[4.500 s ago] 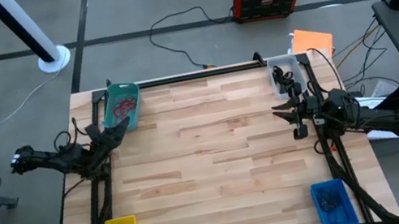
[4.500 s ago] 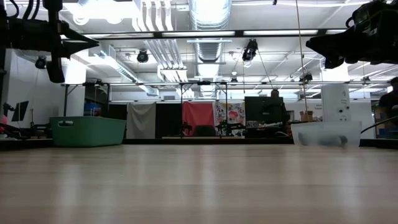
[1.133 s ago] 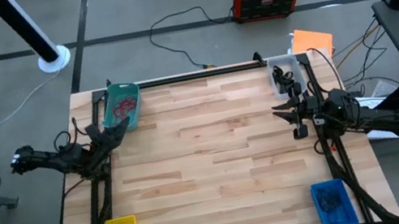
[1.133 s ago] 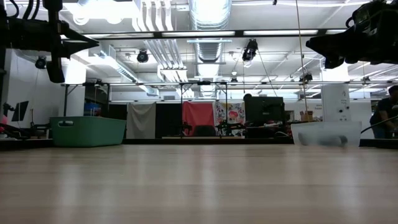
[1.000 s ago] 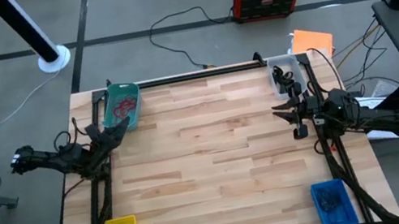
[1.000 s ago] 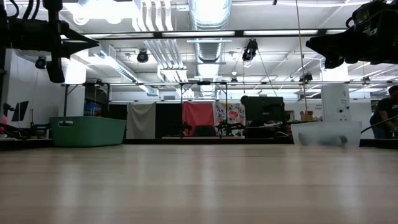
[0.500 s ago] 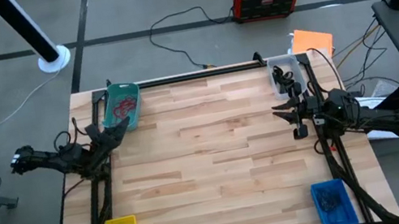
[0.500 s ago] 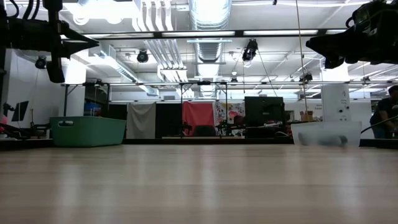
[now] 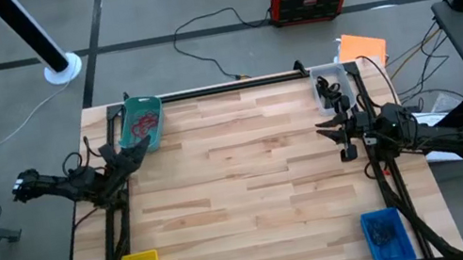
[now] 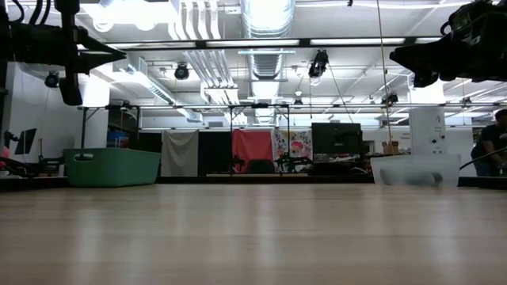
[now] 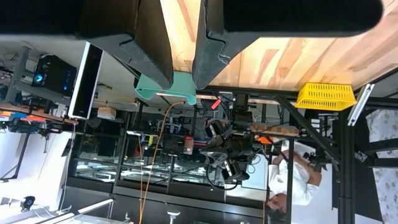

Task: Sort rubber bands into baskets
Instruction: Return to Home Position

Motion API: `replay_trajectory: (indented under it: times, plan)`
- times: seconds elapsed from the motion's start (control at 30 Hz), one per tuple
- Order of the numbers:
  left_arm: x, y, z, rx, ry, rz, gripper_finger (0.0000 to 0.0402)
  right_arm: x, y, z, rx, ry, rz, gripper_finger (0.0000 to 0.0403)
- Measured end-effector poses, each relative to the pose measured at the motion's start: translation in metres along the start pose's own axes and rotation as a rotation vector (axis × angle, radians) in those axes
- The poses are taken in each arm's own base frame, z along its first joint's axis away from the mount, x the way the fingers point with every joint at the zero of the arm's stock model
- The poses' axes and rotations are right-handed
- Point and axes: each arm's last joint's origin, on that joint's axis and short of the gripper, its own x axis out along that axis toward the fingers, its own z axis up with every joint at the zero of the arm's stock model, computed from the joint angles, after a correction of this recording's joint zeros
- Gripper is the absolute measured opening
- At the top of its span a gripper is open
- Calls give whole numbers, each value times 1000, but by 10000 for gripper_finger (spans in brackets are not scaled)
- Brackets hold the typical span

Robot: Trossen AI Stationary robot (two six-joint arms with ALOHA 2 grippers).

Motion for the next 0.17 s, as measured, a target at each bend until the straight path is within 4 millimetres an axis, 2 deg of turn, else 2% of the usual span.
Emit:
replay_trajectory:
  times: [0.17]
  plan:
    - [0, 0, 0, 0, 0, 0, 0, 0, 0, 0, 0, 0, 0, 59]
